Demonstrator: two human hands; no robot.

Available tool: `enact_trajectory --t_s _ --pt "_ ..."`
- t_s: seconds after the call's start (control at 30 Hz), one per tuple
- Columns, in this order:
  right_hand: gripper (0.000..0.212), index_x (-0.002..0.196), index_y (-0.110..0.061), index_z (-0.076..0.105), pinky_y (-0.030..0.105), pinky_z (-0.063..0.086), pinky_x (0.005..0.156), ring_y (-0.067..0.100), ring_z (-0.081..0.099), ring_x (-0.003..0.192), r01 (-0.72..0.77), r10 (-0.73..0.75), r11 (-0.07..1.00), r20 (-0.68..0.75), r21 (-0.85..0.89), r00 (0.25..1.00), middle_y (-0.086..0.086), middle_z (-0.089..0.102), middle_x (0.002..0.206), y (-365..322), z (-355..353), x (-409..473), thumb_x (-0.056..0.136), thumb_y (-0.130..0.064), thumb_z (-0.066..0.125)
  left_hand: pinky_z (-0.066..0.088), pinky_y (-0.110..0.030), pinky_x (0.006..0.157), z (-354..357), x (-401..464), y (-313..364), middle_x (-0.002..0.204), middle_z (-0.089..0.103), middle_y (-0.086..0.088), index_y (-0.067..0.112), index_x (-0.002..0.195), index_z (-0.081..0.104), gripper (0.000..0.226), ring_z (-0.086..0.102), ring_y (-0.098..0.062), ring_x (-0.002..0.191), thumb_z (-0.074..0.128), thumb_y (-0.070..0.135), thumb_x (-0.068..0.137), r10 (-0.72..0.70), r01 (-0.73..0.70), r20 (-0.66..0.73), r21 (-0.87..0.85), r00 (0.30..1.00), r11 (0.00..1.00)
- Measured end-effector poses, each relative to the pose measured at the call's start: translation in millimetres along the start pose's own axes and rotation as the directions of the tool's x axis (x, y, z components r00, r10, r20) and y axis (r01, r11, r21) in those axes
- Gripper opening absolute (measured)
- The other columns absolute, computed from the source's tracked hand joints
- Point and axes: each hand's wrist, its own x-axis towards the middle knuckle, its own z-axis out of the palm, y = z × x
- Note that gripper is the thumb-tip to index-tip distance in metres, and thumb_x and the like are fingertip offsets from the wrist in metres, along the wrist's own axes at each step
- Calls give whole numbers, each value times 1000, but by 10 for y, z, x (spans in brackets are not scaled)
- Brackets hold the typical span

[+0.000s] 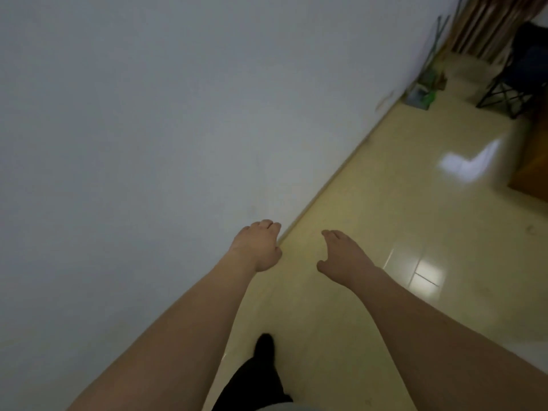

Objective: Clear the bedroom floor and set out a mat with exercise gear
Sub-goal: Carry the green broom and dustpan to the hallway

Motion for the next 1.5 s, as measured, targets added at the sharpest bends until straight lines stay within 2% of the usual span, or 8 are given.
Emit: enact_trajectory --t_s 0.17,0.3,0.47,0.77,0.97,1.17,1.33,1.5 --pt "70 147 -10 24 35 31 111 28 35 134 -99 101 993 -20 68 995 11 35 148 564 -457 684 87 -23 57 34 -41 109 -194 1164 288 150 35 -10 11 149 28 58 38 -28 134 43 29 95 109 -116 82 87 991 989" --pt "72 149 -10 23 35 32 111 28 35 136 -164 174 977 -69 132 982 11 33 150 978 -1014 1511 87 -23 58 35 -43 110 -533 2314 470 151 34 -11 10 148 29 57 39 -29 134 43 29 95 214 -222 81 94 973 971" --pt "74 151 -12 20 34 30 112 26 33 138 -229 254 944 -78 237 964 8 29 154 1416 -1604 2227 89 -25 58 39 -41 104 -948 3468 730 142 41 -12 9 143 36 53 45 -31 126 43 24 93 266 -293 171 163 949 942" --pt "74 151 -11 21 33 34 110 26 37 135 -420 453 833 -8 361 892 9 33 150 3167 -2343 3173 88 -25 58 42 -44 103 -1325 5452 2121 147 37 -12 10 146 33 56 45 -32 128 44 28 94 407 -489 319 243 856 838" --pt "73 151 -11 22 32 33 111 24 35 138 -413 474 814 -58 409 878 7 30 153 4560 -3247 3940 88 -23 57 43 -44 102 -1793 6931 3289 146 39 -11 11 144 35 54 46 -32 127 44 27 94 412 -493 299 282 861 823" --pt "70 149 -12 26 34 36 108 26 39 134 -427 504 818 -124 386 855 7 32 152 5727 -4298 4424 87 -22 57 43 -43 101 -2425 8032 4453 145 41 -12 11 145 36 54 47 -31 126 45 28 94 532 -574 215 267 819 774" --pt "68 149 -14 26 33 36 106 25 39 134 -436 492 821 -71 370 867 6 32 152 6448 -4792 4946 89 -22 57 43 -44 102 -2603 8955 4950 146 39 -11 12 145 35 54 45 -31 129 46 29 95 487 -573 314 316 815 756" --pt "69 150 -14 24 33 37 107 26 37 136 -440 491 826 -66 352 869 6 28 155 7305 -5397 5808 89 -21 56 43 -43 102 -2848 10209 5328 147 38 -10 13 147 33 55 45 -30 128 45 29 95 455 -531 290 295 842 794"
